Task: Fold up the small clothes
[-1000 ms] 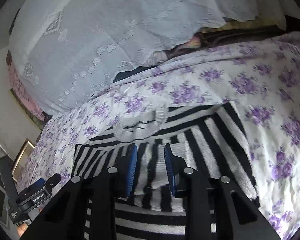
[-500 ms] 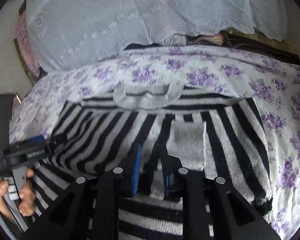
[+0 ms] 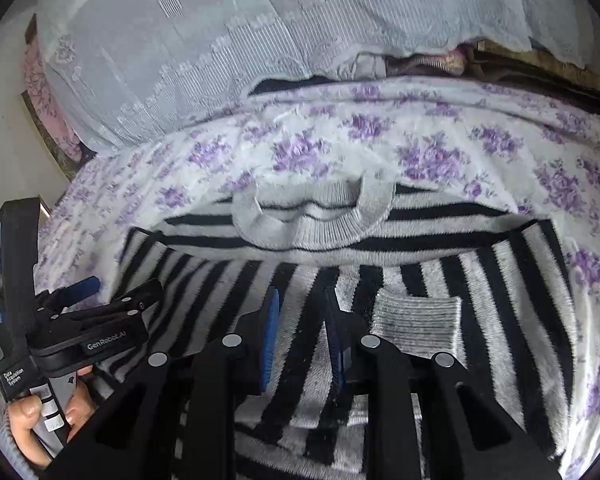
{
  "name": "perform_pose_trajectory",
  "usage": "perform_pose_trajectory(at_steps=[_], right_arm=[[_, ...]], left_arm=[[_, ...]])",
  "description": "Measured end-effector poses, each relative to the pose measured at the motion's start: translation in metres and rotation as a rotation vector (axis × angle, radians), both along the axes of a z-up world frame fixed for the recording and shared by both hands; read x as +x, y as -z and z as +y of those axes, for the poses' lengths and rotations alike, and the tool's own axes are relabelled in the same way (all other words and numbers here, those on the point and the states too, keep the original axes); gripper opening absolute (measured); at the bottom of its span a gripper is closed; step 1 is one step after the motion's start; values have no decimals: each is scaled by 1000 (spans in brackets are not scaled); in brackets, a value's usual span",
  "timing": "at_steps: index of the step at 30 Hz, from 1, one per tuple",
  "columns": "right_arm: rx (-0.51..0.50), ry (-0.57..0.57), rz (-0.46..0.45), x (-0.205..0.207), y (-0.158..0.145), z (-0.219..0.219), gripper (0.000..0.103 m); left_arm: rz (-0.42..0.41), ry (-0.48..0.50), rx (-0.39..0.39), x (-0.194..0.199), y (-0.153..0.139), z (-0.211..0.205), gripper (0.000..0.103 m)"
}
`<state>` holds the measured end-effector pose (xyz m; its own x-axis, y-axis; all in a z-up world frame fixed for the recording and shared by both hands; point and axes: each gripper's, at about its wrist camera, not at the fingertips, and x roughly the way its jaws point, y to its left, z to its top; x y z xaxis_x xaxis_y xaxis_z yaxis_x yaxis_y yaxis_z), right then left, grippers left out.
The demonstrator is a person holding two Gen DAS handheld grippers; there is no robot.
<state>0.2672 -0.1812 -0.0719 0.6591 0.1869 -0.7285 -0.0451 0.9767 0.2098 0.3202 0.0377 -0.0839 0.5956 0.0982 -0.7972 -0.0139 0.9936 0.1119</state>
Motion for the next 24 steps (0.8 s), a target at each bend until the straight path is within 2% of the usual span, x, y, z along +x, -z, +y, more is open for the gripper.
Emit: perform_pose_trajectory(at_steps=[1,2,4,7,9,10,11,12,13,14,15,16,21,24], right_arm=[[-11,-6,41,8,18,2,24],[-2,-8,2,7,22,1,24],[29,0,8,4,19,-3,24],[33,22,-24,-10,11,-7,23],[39,19,-78,-35,-4,-11,26],[16,15,-99,-47,-8,-13,31],[-26,27,-91,-53,-7,-14,40],[-48,35,-49,-55,2,-18,43],[-30,24,-15,-52,14,-23,43],[-6,21,-24,-53,17,-26,43],[-2,27,-20,-53,12,-28,41],[-16,36,-20,-56,9,-27,37],[31,62,-87,-107,0,-40,38],[59,100,-51,-129,9,-55,38]], left_arm=[[19,-9,32,6,15,-3,99],[-3,-18,7,5,19,0,99],[0,-22,-23,3,16,5,99],[-35,-13,-10,-15,9,4,97],[-65,15,-10,-35,0,5,97],[-80,28,-6,-48,-5,6,97],[-85,34,-3,-58,-6,7,98],[-73,37,1,-65,-3,8,98],[-39,41,8,-68,5,8,98],[-12,43,5,-68,13,8,99],[-4,32,-25,-68,15,13,99],[-3,19,-39,-69,12,17,99],[-61,35,-6,-114,3,18,98],[-40,53,11,-139,11,16,98]])
